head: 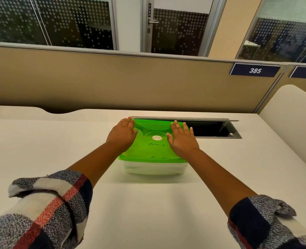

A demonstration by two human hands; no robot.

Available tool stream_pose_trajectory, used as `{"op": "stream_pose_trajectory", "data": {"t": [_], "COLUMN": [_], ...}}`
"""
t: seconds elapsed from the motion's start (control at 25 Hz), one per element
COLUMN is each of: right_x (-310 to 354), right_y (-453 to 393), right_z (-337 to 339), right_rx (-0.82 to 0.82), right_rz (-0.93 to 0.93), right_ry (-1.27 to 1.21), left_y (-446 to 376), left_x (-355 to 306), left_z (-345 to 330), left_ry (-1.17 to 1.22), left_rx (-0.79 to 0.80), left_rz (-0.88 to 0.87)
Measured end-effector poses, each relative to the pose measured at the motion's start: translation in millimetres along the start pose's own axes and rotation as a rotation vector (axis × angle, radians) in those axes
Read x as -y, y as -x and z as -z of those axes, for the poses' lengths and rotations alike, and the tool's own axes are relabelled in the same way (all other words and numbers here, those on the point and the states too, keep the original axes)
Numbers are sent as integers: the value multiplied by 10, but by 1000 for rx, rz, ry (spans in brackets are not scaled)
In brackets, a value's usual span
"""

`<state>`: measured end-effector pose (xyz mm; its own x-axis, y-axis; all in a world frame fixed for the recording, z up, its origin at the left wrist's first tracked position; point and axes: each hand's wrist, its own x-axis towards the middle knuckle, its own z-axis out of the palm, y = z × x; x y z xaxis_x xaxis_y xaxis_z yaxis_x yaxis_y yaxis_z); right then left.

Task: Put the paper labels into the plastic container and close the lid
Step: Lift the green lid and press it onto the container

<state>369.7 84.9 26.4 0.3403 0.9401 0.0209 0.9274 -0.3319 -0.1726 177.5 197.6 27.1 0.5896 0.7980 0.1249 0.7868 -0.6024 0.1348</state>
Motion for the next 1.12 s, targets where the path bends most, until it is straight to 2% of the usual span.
{"op": "stream_pose_trajectory", "data": {"t": [0.2, 0.44, 1.0, 1.12], "right_x": [-18, -63, -76, -56], "right_y": [-168, -226, -245, -235], "right_z": [22, -6, -20, -23], "right_rx": [-47, -39, -11, -7], "right_rz": [44, 37, 7, -27], "right_ry": [-52, -26, -6, -10], "left_y": [-163, -466, -476, -290], "left_x": [-78, -82, -96, -221], "left_z": [-9, -31, -46, -49], "left_ry": [-30, 66, -3, -2], "left_rx": [-153, 7, 4, 46], "left_rz": [19, 103, 105, 54]}}
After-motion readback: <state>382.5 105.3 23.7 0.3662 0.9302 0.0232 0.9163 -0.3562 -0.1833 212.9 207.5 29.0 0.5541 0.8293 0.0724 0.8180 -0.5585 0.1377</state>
